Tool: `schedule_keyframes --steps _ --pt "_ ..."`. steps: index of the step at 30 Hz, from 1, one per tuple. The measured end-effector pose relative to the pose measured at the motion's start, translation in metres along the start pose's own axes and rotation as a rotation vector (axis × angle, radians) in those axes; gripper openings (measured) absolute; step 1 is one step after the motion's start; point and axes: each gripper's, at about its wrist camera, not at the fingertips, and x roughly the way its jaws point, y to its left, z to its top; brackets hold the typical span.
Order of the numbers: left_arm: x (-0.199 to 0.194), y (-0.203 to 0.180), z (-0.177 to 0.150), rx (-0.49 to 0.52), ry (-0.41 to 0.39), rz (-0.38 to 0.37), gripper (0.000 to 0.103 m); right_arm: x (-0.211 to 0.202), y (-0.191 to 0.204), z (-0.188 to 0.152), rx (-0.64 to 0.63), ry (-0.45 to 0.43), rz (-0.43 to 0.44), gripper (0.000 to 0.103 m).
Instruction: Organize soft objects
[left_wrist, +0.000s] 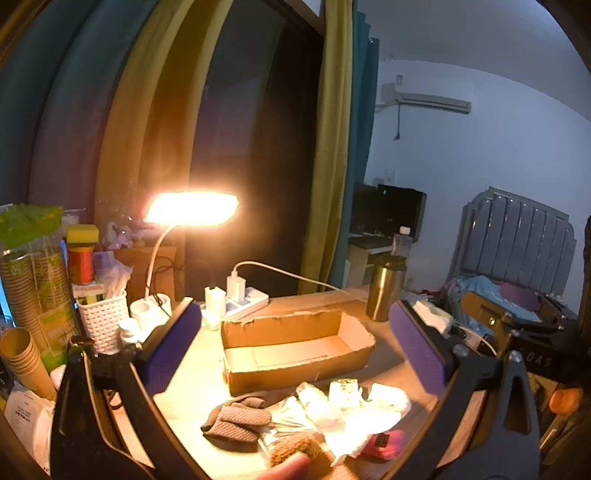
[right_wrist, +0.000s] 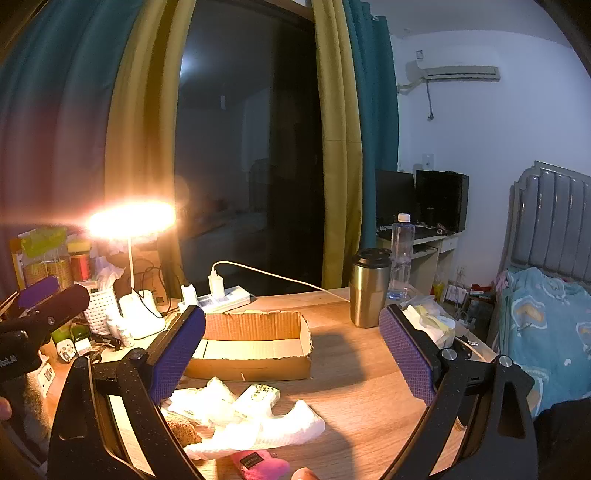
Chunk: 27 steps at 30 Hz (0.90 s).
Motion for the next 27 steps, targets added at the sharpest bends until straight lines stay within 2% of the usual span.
schedule_keyframes --steps 27 --pt "-0.0034 -0.0032 0.0003 0.014 0.007 -0.018 0.102 -0.0006 -0.0005 0.0003 0.006 -0.001 -0.001 0.097"
